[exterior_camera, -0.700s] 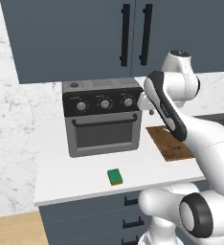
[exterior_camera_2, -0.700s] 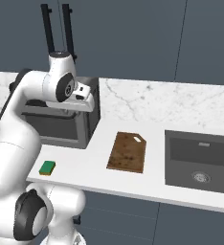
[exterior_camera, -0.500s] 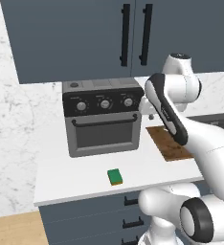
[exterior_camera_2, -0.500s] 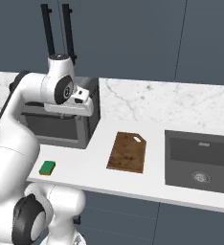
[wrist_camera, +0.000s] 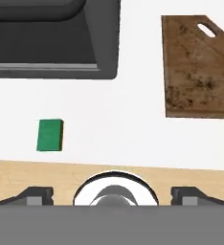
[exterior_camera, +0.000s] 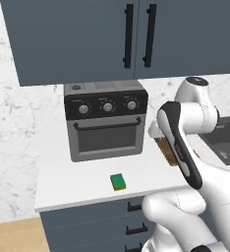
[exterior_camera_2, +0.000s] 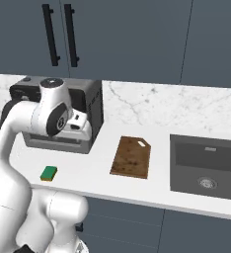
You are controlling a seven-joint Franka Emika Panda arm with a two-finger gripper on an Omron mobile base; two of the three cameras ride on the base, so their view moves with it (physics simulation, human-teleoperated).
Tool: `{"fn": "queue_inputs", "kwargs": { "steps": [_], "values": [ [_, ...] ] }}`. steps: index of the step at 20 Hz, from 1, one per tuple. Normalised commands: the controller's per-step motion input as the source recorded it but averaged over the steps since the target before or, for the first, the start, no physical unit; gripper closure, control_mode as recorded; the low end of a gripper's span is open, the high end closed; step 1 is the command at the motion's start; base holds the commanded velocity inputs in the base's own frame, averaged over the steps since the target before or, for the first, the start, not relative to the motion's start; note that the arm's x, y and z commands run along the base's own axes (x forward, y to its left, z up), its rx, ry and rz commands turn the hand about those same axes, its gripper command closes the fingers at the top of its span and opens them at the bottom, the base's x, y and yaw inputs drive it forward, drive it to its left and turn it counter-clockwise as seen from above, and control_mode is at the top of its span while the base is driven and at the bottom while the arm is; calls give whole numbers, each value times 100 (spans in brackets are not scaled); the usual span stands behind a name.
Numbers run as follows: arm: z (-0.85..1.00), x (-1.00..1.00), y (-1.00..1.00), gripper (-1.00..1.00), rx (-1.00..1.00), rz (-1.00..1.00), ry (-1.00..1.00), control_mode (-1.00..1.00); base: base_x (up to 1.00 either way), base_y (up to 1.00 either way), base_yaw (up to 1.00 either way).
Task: Pick up the sponge from the counter and clean the cutting board by briefly scrubbing or pressing down on the cutting board. Once finished, release the sponge.
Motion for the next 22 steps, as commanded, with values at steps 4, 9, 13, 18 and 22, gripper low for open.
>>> {"fn": "queue_inputs", "kwargs": {
  "steps": [4,9,13,18,22],
  "values": [
    [-16,-21,63,-100,-2,-14,-68,-100,0,0,0],
    [-2,-32,13,-100,15,-2,-11,-100,0,0,0],
    [-65,-46,7,-100,5,0,21,-100,0,0,0],
    [-73,-76,15,-100,6,1,27,-100,0,0,0],
    [-27,0,47,-100,5,-1,1,-100,0,0,0]
  ]
}}
